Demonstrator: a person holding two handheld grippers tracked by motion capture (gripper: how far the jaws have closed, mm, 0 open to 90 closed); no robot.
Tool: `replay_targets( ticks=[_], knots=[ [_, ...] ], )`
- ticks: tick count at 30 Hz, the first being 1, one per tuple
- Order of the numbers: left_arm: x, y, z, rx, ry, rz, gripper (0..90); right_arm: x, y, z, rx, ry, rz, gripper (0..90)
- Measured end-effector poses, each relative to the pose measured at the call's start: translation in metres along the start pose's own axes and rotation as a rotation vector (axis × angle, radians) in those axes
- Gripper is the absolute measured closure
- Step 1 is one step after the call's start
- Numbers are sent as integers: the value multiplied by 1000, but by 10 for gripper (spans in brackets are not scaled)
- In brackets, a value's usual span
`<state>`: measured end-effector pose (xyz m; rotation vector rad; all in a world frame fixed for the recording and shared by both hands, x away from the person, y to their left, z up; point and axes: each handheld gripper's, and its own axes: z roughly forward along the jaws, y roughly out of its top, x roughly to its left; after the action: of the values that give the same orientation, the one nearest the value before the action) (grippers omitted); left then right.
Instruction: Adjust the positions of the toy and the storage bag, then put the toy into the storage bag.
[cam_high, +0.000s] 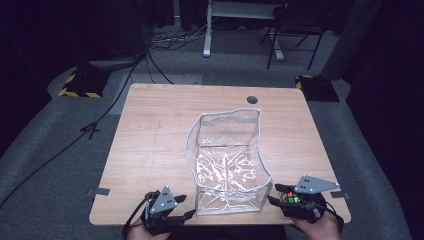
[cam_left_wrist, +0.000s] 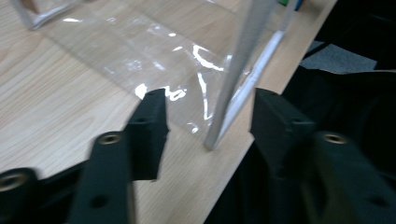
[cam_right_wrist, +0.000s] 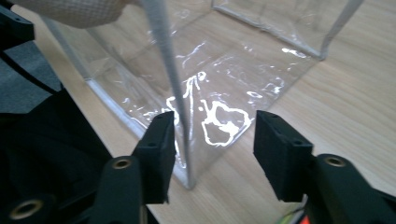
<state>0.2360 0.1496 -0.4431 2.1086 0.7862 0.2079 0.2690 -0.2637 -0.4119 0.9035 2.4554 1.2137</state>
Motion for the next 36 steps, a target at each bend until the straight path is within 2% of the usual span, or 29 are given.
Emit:
replay_targets(
  ticks=[3, 4, 6, 7, 13, 17, 22, 28, 32, 36],
  knots=[
    [6, -2, -5, -10, 1, -14, 397, -4, -1, -3, 11, -14, -4, 438],
    [11, -3, -9, -12, 24, -18, 383, -5, -1, -4, 18, -17, -1, 434],
    [16, -5, -12, -16, 27, -26, 373, -11, -2, -7, 28, -27, 18, 403],
    [18, -5, -14, -19, 43, -17, 373, -12, -2, -7, 32, -27, 22, 395],
    [32, -11, -18, -36, 80, -58, 345, -19, -7, -11, 42, -51, 53, 359],
    [46, -15, -14, 7, 135, -89, 348, -25, -8, -15, 52, -75, 71, 362],
    [63, -15, -8, 22, 177, -108, 343, -28, -12, -22, 56, -94, 85, 354],
    [86, -22, 2, 81, 236, -152, 339, -32, -21, -31, 62, -137, 112, 297],
    [98, -24, 5, 89, 242, -194, 341, -32, -31, -33, 75, -172, 132, 270],
    [104, -26, 10, 104, 246, -202, 344, -36, -40, -34, 84, -184, 168, 256]
  ],
)
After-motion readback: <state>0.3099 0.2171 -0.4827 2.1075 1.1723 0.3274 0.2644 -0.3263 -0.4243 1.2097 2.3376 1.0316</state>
